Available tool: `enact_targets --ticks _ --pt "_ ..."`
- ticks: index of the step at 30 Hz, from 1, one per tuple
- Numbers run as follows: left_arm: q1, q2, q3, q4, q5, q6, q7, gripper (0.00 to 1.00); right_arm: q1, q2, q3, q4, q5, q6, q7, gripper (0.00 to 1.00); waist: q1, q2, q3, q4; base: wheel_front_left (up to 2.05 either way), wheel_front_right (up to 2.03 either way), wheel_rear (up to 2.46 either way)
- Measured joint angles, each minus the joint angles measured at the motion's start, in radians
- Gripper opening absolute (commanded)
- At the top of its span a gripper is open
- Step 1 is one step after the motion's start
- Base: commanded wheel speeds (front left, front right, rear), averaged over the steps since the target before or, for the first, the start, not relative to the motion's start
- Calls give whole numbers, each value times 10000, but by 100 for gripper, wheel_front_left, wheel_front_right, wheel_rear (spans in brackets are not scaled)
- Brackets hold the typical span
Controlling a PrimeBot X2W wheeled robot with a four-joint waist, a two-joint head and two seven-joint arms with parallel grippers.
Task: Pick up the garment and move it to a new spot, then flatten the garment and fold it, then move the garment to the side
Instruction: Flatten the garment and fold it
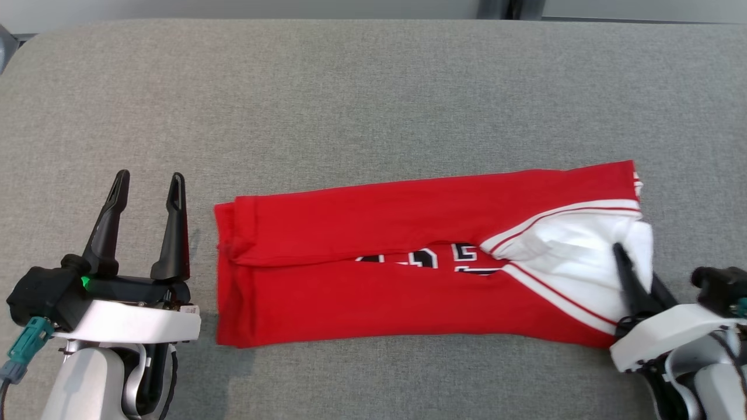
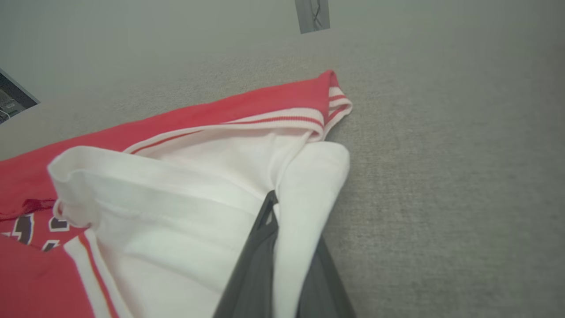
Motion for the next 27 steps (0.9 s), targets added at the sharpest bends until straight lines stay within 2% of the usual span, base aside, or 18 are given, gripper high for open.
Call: enact_targets --ticks 11,15,20,27 --pt "-3 -92 234 -56 102 -117 0 100 605 -587 -1941 -874 -274 -4 -159 0 0 0 76 -392 0 0 0" --pt "-39 -111 280 -61 128 -159 0 100 660 -606 -2253 -1356 -314 -4 -67 0 0 0 96 -555 0 0 0" --pt "-83 -105 303 0 192 -207 0 100 388 -470 -1756 -2481 -537 -6 111 0 0 0 8 -687 0 0 0" --pt "-116 -109 232 81 261 -247 0 100 -185 451 209 -4393 -884 -6 1127 0 0 0 -148 -636 0 0 0"
